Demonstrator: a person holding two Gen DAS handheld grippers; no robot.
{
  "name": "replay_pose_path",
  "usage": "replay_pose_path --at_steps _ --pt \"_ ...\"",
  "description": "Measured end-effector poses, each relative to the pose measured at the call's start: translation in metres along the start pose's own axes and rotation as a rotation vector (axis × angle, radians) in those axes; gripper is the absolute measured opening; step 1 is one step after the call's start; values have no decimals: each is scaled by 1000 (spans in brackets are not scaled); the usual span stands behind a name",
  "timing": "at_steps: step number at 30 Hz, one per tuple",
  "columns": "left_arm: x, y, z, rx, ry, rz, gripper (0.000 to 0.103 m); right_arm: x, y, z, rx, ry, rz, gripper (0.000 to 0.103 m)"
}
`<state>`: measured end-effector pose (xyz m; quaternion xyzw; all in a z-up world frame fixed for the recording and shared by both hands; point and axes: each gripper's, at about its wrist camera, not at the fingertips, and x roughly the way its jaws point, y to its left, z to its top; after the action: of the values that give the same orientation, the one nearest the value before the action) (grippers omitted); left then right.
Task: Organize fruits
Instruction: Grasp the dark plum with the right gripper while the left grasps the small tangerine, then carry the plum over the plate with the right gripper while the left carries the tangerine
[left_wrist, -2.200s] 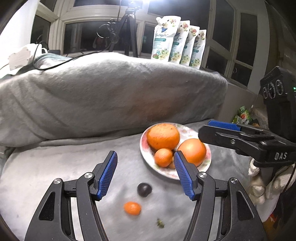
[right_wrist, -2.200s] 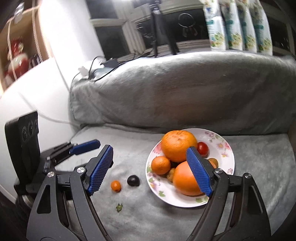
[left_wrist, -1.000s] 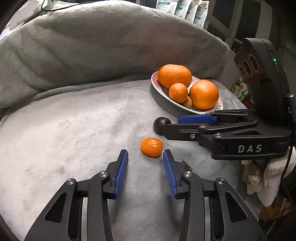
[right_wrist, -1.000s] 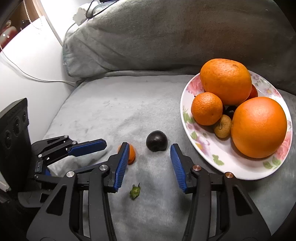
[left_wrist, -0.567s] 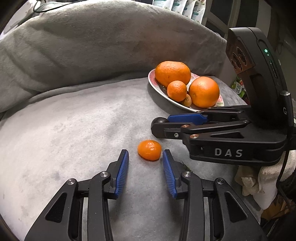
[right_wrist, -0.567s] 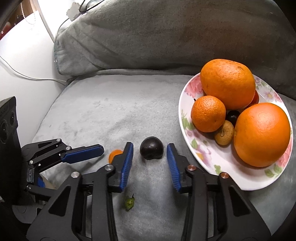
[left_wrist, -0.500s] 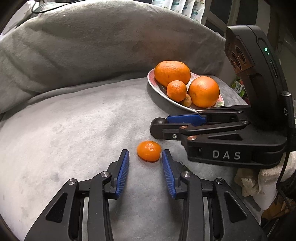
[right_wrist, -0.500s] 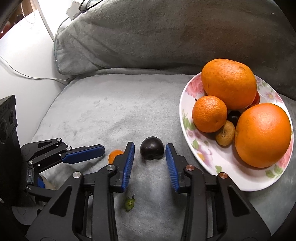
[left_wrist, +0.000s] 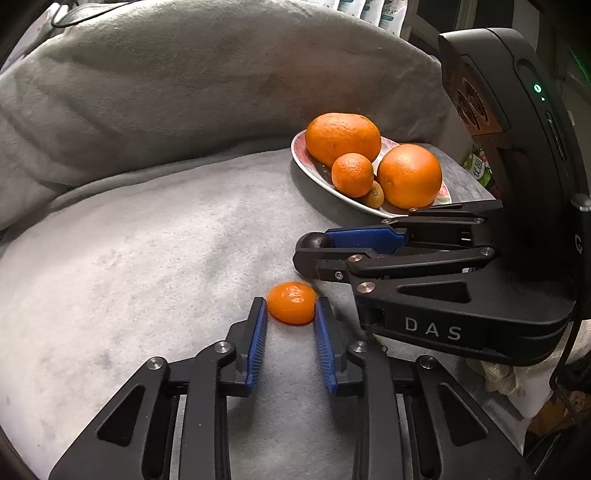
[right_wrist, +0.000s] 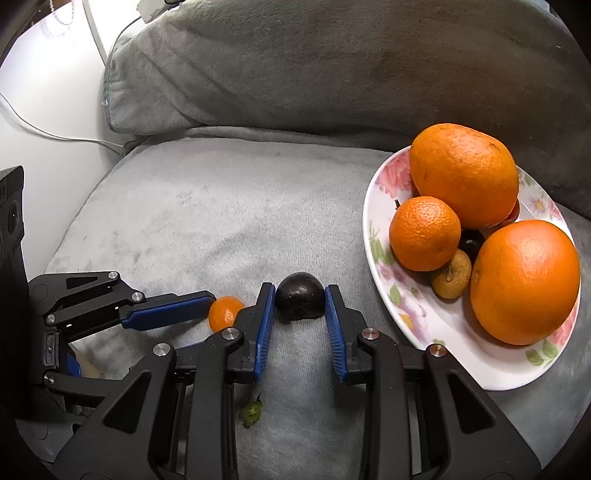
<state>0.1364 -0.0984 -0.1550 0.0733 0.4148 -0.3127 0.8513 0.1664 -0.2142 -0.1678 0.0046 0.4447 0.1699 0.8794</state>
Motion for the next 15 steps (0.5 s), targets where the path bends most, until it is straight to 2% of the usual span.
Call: replay_pose_path --at_steps 15 --pt "-10 6 -3 -37 -25 15 24 -6 -1 -2 6 -24 18 27"
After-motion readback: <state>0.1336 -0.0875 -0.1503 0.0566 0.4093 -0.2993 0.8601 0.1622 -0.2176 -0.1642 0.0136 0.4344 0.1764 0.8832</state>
